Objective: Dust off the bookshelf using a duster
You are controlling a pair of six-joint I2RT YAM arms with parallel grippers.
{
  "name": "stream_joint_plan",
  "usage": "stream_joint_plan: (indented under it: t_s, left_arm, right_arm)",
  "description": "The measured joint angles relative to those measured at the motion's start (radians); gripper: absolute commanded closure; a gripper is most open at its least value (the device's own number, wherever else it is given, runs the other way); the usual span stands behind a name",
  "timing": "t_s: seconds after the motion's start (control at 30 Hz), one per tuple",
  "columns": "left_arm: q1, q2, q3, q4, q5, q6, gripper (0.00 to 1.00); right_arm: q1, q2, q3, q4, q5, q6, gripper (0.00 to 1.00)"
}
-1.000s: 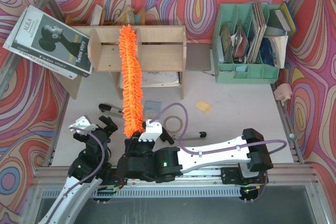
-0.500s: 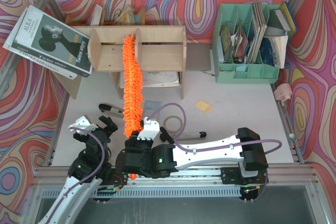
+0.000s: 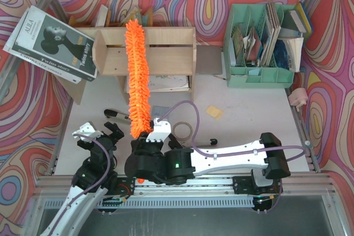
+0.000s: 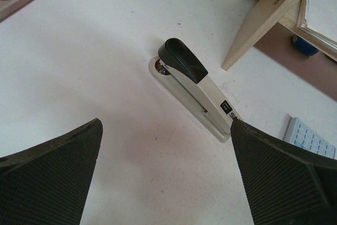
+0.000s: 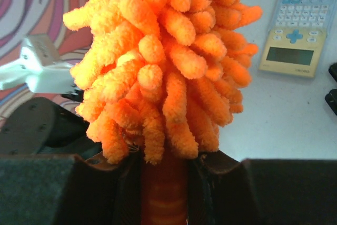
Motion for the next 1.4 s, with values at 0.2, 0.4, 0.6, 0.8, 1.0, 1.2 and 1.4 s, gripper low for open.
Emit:
stream_joint_plan:
  t_s: [0.2,0.4,0.6,0.8,1.0,1.2,1.4]
  left_arm:
    - [0.0,0.0,0.0,0.0,0.0,0.0,0.02]
    - [0.0,0.0,0.0,0.0,0.0,0.0,0.02]
    - [0.0,0.0,0.0,0.0,0.0,0.0,0.02]
    - [0.0,0.0,0.0,0.0,0.0,0.0,0.02]
    - [0.0,0.0,0.0,0.0,0.0,0.0,0.02]
    - [0.0,0.0,0.0,0.007,0.0,0.0,0.02]
    - [0.0,0.0,0.0,0.008,0.0,0.001,0.02]
  right_arm:
    - [0.005,-0.029,0.0,0.037,0.011,-0.061,1.0]
    - [0.028,-0.055,-0.026,0.076,0.042,-0.138,1.0]
    - [0.042,-0.171,-0.113,0.06,0.063,-0.116,1.0]
    - [0.041,-0.237,-0.204,0.02,0.067,-0.024,1.0]
    - [0.041,-0.237,-0.318,0.014,0.005,0.026,1.0]
    - [0.034,-0.232,-0.343,0.033,-0.053,0.033,1.0]
    - [0.003,-0.232,-0.344,0.01,-0.073,0.119,1.0]
